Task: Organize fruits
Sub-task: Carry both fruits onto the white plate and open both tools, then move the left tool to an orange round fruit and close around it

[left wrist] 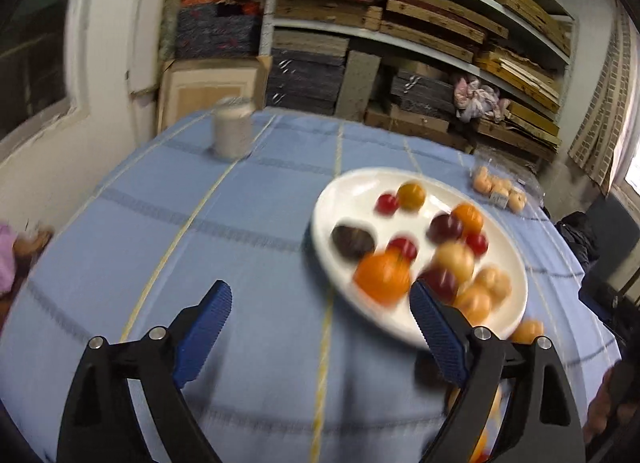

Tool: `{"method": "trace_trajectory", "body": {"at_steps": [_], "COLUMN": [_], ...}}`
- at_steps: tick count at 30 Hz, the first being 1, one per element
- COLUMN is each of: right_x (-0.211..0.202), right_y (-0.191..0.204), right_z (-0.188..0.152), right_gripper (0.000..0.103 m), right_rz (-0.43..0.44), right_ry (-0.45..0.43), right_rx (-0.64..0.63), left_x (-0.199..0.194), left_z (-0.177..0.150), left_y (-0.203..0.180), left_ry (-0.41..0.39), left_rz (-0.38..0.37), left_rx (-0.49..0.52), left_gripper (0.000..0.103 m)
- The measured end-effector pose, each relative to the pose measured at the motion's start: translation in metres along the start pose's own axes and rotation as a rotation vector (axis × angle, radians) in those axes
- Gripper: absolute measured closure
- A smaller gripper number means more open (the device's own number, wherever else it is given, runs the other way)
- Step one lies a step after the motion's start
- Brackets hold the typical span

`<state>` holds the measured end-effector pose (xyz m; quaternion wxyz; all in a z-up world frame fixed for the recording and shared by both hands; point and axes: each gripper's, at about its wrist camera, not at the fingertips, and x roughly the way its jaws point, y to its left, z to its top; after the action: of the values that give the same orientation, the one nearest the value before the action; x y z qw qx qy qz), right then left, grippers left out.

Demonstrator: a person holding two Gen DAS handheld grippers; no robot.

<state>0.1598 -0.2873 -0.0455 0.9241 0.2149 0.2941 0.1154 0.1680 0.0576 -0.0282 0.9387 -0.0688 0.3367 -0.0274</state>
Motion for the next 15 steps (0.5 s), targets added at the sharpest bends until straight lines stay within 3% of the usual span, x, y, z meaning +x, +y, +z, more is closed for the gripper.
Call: {"method": "trace_trajectory", "body": {"at_steps": [7, 15], "right_x": [-0.029, -0.037], "right_y": [-0.053, -0.042], "right_z": [-0.015, -0.022], "right_gripper": [0.009, 0.009], "right_rz": [0.03, -0.012], "right_ry": [-0.027, -0.035], "right_rx": [0.263, 0.185], "left_x": [-0.04, -0.044], "left_z": [-0.048, -0.074], "left_y": [-0.004, -0.049], "left_ry": [-0.02, -0.013], "left_rz": [-0.03, -0.051], "left_rx": [0.059, 0.256], "left_gripper": [0.012, 0.008]}}
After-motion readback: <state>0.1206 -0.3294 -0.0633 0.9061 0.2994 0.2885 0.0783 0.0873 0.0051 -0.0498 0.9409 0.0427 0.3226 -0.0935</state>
